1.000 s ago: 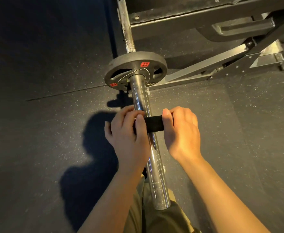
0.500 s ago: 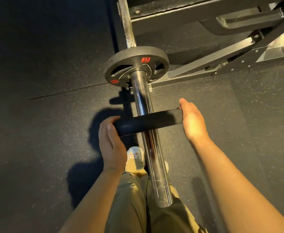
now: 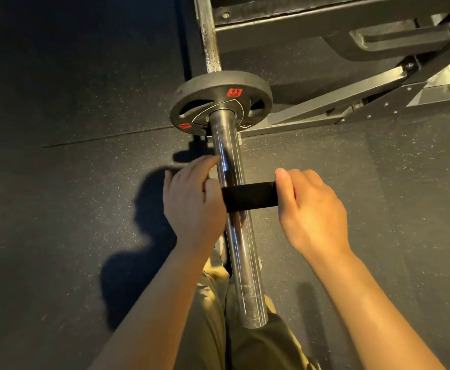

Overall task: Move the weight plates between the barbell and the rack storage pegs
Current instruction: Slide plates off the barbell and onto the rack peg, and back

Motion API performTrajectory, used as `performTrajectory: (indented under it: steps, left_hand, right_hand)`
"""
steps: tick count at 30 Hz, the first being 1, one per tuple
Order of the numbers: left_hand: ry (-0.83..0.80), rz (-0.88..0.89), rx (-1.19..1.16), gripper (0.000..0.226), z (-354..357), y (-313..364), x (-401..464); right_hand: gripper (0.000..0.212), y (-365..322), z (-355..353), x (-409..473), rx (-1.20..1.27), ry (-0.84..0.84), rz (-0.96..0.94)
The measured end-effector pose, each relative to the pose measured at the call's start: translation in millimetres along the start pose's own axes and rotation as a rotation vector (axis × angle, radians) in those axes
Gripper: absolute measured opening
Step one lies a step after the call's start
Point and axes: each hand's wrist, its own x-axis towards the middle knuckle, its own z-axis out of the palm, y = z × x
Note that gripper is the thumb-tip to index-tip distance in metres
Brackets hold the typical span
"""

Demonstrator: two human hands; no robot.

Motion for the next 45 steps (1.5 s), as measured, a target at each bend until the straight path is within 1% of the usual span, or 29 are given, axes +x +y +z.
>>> performTrajectory:
  steps: [4,6,8,9,10,11,12,13,16,18,20,22,24,25,27,29,31,32,33,34,35,36,37,38,39,40,43,45]
  left_hand:
    - [-0.099,-0.084,-0.288,0.045,-12,-31,6]
    - [-0.158,-0.169,-0.374,0.046,-15,-49,8]
    - [-0.213,-0.333,-0.484,0.042,-17,-63,11]
    - [-0.222,-0.401,-0.488,0.039,-18,-69,12]
    - [-0.218,-0.433,-0.47,0.038,-20,-75,14]
    - [-0.196,-0.452,-0.447,0.04,-23,-75,16]
    - [-0.174,-0.452,-0.425,0.045,-25,-73,18]
    - [-0.143,-0.413,-0.391,0.047,-29,-64,18]
    - [-0.116,-0.205,-0.365,0.031,-24,-10,6]
    - [-0.066,-0.09,-0.182,0.023,-8,13,-10]
    - [0.02,-0.078,-0.125,0.026,-1,5,-16]
    - [0.025,-0.107,-0.251,0.034,-4,-24,-10]
    - [-0.091,-0.175,-0.367,0.042,-10,-49,-4]
    - [-0.162,-0.219,-0.411,0.043,-13,-57,-3]
    - [-0.255,-0.311,-0.495,0.037,-15,-75,2]
    - [-0.296,-0.436,-0.499,0.028,-18,-86,3]
    - [-0.271,-0.524,-0.508,0.032,-24,-90,7]
    - [-0.247,-0.516,-0.494,0.032,-25,-87,9]
    - [-0.236,-0.487,-0.484,0.03,-25,-79,11]
    - [-0.232,-0.455,-0.462,0.027,-25,-67,11]
    - [-0.236,-0.412,-0.424,0.024,-23,-50,11]
    - [-0.249,-0.318,-0.365,0.024,-19,-36,8]
    - [-0.265,-0.184,-0.284,0.025,-16,-23,4]
    - [-0.264,-0.057,-0.21,0.024,-14,-13,1]
    - [-0.259,0.03,-0.161,0.022,-12,-9,-2]
    - [-0.259,0.065,-0.146,0.023,-11,-9,-4]
    - [-0.268,0.01,-0.22,0.029,-15,-22,-6]
    - [-0.283,-0.026,-0.313,0.032,-19,-35,-9]
  right_hand:
    - [0.031,23,-5,28,0.172,-0.038,0.106]
    - [0.028,34,2,39,0.242,-0.138,0.168]
    - [0.037,39,11,42,0.435,-0.32,0.331]
    - [0.043,39,15,40,0.563,-0.396,0.435]
    - [0.047,39,17,38,0.645,-0.43,0.508]
    - [0.048,39,18,34,0.663,-0.434,0.526]
    - [0.049,38,18,31,0.636,-0.42,0.517]
    - [0.049,37,17,27,0.585,-0.394,0.494]
    - [0.047,26,10,15,0.441,-0.328,0.422]
    - [0.05,17,6,10,0.341,-0.305,0.368]
    - [0.055,10,4,3,0.225,-0.28,0.288]
    - [0.061,3,3,-6,0.05,-0.152,0.13]
    - [0.057,-5,4,-15,-0.096,0.014,-0.025]
    - [0.052,-7,5,-17,-0.101,0.069,-0.065]
    - [0.044,-8,4,-13,0.018,0.086,-0.095]
    - [0.039,1,-2,-5,0.153,0.084,-0.098]
    - [0.028,14,-12,7,0.229,0.109,-0.065]
    - [0.021,22,-15,14,0.262,0.077,-0.012]
    - [0.017,28,-17,22,0.308,-0.002,0.071]
    - [0.02,33,-16,28,0.354,-0.118,0.171]
    - [0.027,35,-12,33,0.372,-0.235,0.27]
    - [0.035,36,-7,34,0.369,-0.347,0.352]
    - [0.042,36,-2,32,0.379,-0.417,0.422]
    - [0.045,34,2,30,0.404,-0.437,0.47]
    - [0.045,33,6,26,0.442,-0.424,0.499]
    - [0.044,31,8,22,0.466,-0.385,0.502]
    - [0.042,27,6,12,0.365,-0.307,0.401]
    - [0.042,23,7,2,0.289,-0.234,0.298]
